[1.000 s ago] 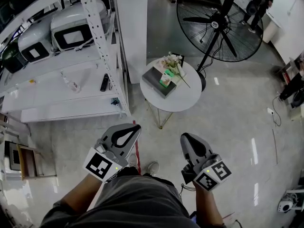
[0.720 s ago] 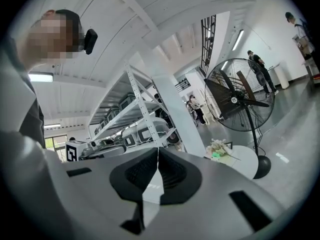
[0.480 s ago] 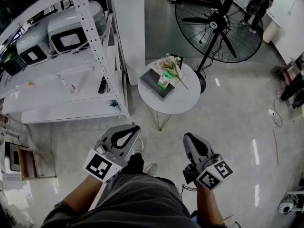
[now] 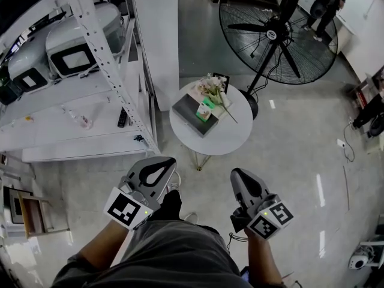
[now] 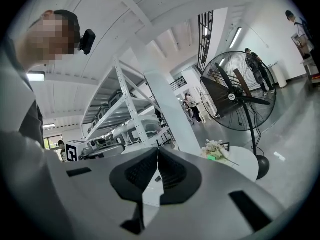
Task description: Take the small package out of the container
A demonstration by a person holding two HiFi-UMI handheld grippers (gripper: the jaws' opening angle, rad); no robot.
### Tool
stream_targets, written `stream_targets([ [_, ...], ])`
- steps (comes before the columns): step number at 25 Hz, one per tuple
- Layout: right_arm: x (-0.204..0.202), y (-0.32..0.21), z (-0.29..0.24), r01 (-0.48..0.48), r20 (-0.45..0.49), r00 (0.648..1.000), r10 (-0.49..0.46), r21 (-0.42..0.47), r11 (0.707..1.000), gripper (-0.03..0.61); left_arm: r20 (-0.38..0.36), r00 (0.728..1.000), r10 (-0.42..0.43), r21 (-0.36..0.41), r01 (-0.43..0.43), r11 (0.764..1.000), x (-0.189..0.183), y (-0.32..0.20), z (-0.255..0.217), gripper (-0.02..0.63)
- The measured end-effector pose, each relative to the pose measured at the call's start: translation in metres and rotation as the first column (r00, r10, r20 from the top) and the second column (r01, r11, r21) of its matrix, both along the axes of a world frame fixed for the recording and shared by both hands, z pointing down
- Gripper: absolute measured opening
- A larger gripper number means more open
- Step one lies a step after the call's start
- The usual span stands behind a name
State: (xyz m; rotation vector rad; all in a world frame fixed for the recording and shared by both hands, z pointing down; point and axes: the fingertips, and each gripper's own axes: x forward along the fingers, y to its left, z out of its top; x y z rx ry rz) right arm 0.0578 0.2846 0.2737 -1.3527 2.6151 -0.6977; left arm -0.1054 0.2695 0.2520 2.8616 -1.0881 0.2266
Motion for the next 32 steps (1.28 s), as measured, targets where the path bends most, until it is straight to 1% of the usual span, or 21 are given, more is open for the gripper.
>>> stream_targets([
  [12, -0.021, -0.12, 0.032, -0.005, -0.013, 1.0, 0.005, -0.066, 0.998, 0.021, -0.008, 0.999, 0.044, -0.065, -0.044, 0.997, -0.006, -0.128, 0.034, 0.015],
  [19, -0.023, -0.187, 0.04, -0.047, -0.033, 0.999, 0.044, -0.1, 0.994, 0.021, -0.009, 0.996, 0.091, -0.114, -0.091, 0.989, -0.009, -0.199, 0.054, 0.015],
  [23, -0.025, -0.217, 0.041, -0.077, -0.04, 0.997, 0.073, -0.118, 0.99, 0.021, -0.016, 0.992, 0.123, -0.144, -0.124, 0.982, -0.01, -0.23, 0.063, 0.015],
  [27, -0.027, -0.244, 0.043, -0.097, -0.052, 0.994, 0.091, -0.124, 0.987, 0.021, -0.021, 0.987, 0.159, -0.154, -0.161, 0.975, -0.007, -0.258, 0.07, 0.015],
  [32, -0.026, -0.264, 0.05, -0.117, -0.062, 0.992, 0.109, -0.145, 0.983, 0.023, -0.02, 0.981, 0.191, -0.167, -0.192, 0.967, -0.003, -0.283, 0.08, 0.015],
])
